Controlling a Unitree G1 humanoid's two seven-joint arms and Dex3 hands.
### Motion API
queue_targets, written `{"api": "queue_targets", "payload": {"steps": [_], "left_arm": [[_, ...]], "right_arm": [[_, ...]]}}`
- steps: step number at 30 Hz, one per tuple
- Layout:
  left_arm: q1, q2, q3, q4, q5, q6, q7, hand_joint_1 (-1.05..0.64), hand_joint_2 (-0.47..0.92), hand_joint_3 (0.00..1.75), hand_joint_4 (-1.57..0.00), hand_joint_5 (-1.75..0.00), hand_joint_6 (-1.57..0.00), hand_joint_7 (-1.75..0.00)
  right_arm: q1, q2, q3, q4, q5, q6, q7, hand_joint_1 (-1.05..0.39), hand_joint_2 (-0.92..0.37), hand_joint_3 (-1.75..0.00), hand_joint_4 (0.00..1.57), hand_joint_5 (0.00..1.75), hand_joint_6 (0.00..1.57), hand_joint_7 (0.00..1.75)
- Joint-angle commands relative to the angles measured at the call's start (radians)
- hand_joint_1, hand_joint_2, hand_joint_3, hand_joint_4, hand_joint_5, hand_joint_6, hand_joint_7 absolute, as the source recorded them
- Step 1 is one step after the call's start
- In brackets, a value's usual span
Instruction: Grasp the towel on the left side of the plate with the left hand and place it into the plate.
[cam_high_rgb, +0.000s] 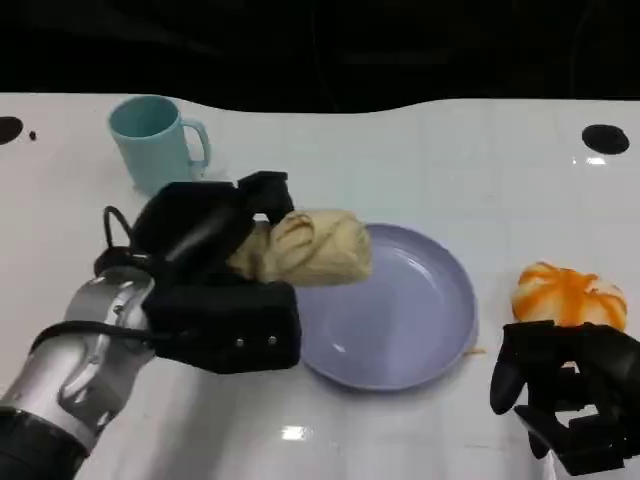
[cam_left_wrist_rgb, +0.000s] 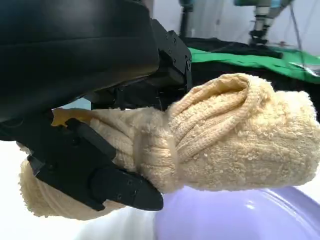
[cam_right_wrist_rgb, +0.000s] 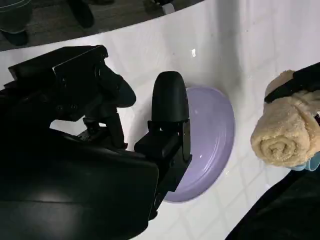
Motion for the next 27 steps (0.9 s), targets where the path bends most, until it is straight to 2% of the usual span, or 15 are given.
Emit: {"api": "queue_targets", "payload": {"steps": [1, 9, 10, 11, 12, 13, 14, 15, 17, 21, 22, 23, 27], "left_arm": [[-0.021, -0.042, -0.025, -0.015, 0.015, 0.028, -0.043, -0.21, 0.64, 0.67, -0.80, -1.75, -0.60, -1.75], [-0.073, -0.096, -0.059, 0.044, 0.008, 0.028, -0.111, -0.20, 0.66, 0.69, -0.80, -1.75, -0.56, -1.74], [-0.076, -0.103, -0.055, 0.055, -0.011, 0.021, -0.125, -0.20, 0.67, 0.70, -0.76, -1.75, -0.58, -1.65], [-0.078, -0.108, -0.050, 0.063, -0.028, 0.015, -0.137, -0.20, 0.70, 0.66, -0.69, -1.55, -0.65, -1.31], [-0.081, -0.110, -0.047, 0.071, -0.045, 0.004, -0.152, -0.21, 0.73, 0.61, -0.68, -1.42, -0.70, -1.10], [-0.084, -0.108, -0.048, 0.077, -0.055, -0.007, -0.166, -0.21, 0.77, 0.51, -0.65, -1.26, -0.71, -0.84], [-0.087, -0.104, -0.052, 0.082, -0.057, -0.021, -0.173, -0.22, 0.85, 0.33, -0.59, -1.19, -0.71, -0.51], [-0.093, -0.097, -0.060, 0.085, -0.051, -0.035, -0.183, -0.23, 0.88, 0.23, -0.56, -1.16, -0.70, -0.34], [-0.104, -0.082, -0.075, 0.086, -0.033, -0.049, -0.209, -0.37, 0.91, 0.11, -0.32, -0.68, -0.49, -0.08], [-0.121, -0.056, -0.100, 0.057, 0.009, -0.017, -0.294, -0.64, 0.92, 0.06, -0.05, -0.35, -0.21, -0.01], [-0.124, -0.053, -0.103, 0.048, 0.012, -0.007, -0.315, -0.66, 0.92, 0.05, -0.02, -0.31, -0.18, -0.01], [-0.125, -0.052, -0.104, 0.040, 0.014, 0.001, -0.330, -0.73, 0.92, 0.04, -0.01, -0.20, -0.12, 0.00], [-0.118, -0.045, -0.103, 0.014, 0.023, 0.007, -0.348, -0.81, 0.92, 0.02, 0.00, -0.07, -0.05, 0.00]], "right_arm": [[0.001, -0.011, -0.008, -0.019, 0.005, 0.024, -0.001, 0.08, -0.69, -0.95, 0.64, 1.71, 0.64, 1.45], [-0.005, -0.009, -0.003, -0.020, 0.004, 0.030, -0.002, 0.08, -0.69, -0.95, 0.65, 1.71, 0.64, 1.46], [-0.005, -0.006, -0.004, -0.019, 0.008, 0.033, -0.002, 0.08, -0.69, -0.95, 0.65, 1.71, 0.64, 1.46], [-0.005, -0.003, -0.005, -0.018, 0.010, 0.034, -0.003, 0.09, -0.69, -0.96, 0.65, 1.71, 0.64, 1.46], [-0.005, -0.003, -0.004, -0.018, 0.009, 0.031, -0.003, 0.09, -0.68, -0.96, 0.66, 1.71, 0.65, 1.46], [-0.006, -0.005, -0.003, -0.018, 0.007, 0.030, -0.003, 0.09, -0.68, -0.96, 0.66, 1.71, 0.65, 1.45], [-0.006, -0.007, -0.002, -0.019, 0.005, 0.029, -0.003, 0.08, -0.68, -0.97, 0.65, 1.71, 0.64, 1.45], [-0.007, -0.008, -0.002, -0.020, 0.005, 0.030, -0.002, 0.08, -0.68, -0.97, 0.65, 1.71, 0.64, 1.45], [-0.008, -0.009, -0.001, -0.023, 0.004, 0.031, -0.002, 0.08, -0.68, -0.98, 0.64, 1.71, 0.64, 1.45], [-0.002, -0.002, -0.007, -0.023, 0.007, 0.021, -0.008, 0.09, -0.67, -0.98, 0.65, 1.71, 0.64, 1.45], [-0.001, -0.003, -0.008, -0.028, 0.005, 0.024, -0.011, 0.09, -0.67, -0.98, 0.65, 1.71, 0.65, 1.46], [-0.001, -0.004, -0.008, -0.032, 0.004, 0.027, -0.013, 0.08, -0.68, -0.98, 0.65, 1.72, 0.65, 1.46], [-0.002, -0.006, -0.009, -0.029, 0.005, 0.021, -0.013, 0.09, -0.69, -0.97, 0.65, 1.72, 0.64, 1.47]]}}
